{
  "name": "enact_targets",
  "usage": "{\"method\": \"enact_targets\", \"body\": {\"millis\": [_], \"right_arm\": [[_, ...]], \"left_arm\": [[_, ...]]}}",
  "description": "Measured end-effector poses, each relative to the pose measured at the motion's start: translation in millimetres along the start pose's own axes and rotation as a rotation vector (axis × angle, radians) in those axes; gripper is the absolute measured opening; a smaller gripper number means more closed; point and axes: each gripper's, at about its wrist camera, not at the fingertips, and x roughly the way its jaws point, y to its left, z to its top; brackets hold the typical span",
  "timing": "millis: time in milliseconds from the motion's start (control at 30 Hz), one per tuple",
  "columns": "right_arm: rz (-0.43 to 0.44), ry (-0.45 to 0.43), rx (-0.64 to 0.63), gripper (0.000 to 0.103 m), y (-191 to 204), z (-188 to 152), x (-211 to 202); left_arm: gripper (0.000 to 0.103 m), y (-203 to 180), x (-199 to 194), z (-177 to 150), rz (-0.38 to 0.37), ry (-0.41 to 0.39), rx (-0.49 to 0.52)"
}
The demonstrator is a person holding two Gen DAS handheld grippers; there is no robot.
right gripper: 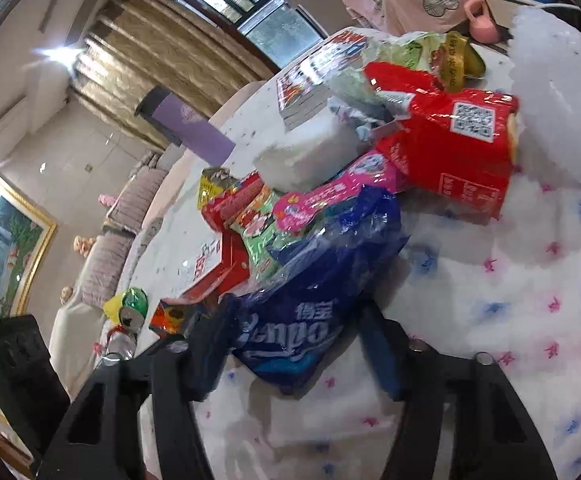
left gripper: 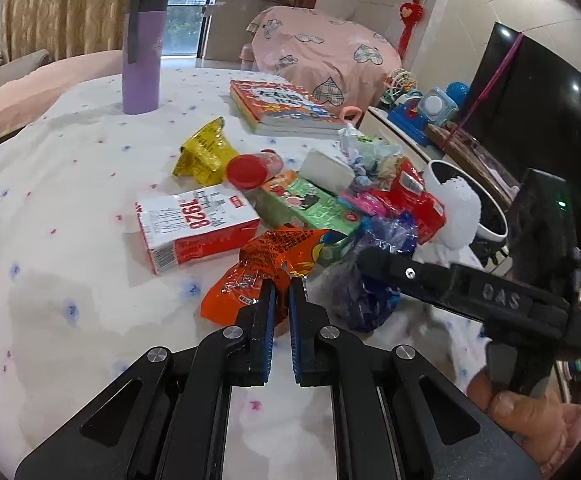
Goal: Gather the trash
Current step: 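Grasp the blue snack bag with the right tool while the left tool grasps the orange wrapper, then carry both wrappers over the trash bin and open both tools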
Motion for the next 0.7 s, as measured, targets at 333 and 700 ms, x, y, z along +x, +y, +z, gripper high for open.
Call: {"method": "enact_targets", "body": {"millis": [333,700], "right_arm": [[-0.054,-0.154,-0.123,0.047,6,-17,-90],[-0.242,-0.319,-0.100,0.047,-49,-11,-173]], "left_arm": [[0.006,-57,-5,8,-0.126,-0.012,0.080],[0.006,-145,21,19,-0.258,0.029,0.202]]}}
